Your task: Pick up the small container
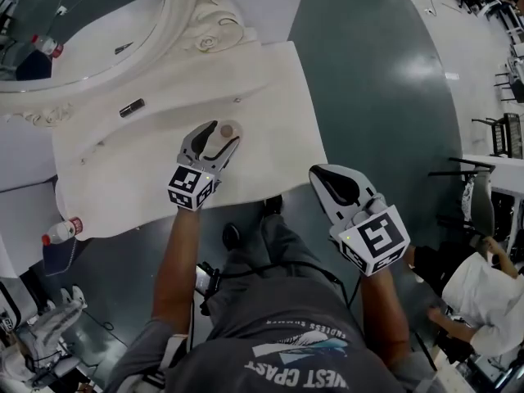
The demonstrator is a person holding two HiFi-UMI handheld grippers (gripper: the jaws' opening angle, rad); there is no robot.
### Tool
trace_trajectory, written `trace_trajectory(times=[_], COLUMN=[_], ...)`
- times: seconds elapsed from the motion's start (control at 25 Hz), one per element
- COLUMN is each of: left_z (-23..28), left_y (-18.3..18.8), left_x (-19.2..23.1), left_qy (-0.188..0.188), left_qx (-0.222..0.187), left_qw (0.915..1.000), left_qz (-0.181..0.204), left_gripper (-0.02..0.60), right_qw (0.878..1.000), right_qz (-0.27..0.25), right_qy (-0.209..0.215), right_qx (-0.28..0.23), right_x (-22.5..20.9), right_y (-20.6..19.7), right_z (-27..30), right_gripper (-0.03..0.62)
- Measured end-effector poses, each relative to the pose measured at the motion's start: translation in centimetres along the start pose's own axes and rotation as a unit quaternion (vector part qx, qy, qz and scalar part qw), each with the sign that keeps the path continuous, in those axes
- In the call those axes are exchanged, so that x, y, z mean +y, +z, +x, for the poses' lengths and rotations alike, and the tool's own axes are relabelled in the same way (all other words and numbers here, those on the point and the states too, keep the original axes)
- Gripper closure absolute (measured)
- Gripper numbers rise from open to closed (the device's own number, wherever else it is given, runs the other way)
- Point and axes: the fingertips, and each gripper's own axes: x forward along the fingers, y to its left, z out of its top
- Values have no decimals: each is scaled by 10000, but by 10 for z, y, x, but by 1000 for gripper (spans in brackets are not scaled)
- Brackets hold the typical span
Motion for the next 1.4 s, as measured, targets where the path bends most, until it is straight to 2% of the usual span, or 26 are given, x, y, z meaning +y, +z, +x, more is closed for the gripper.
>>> trace_trajectory(times=[0.12,0.4,0.56,0.8,1.0,1.4], left_z=[11,30,43,41,20,-40], left_y=[-8,-25,-25,-27,-9,54], left_x=[1,4,7,5,1,-4], left_qy=[40,232,196,149,73,191], left_qx=[56,270,222,508,475,194], left_qw=[10000,9992,9988,9965,9954,9922], left_qz=[39,192,383,640,825,1218], left_gripper=[291,297,417,445,448,449], right_qw=[10000,9999,9999,9999,9999,9993], right_qz=[46,104,118,128,79,-114], right_qy=[-16,33,-26,-8,43,84], right_qx=[50,124,66,19,-53,-357], right_x=[-4,-8,-14,-4,10,34], right_y=[-5,-10,-7,-2,4,32], right_z=[1,1,2,2,8,2], right_gripper=[566,566,566,566,566,566])
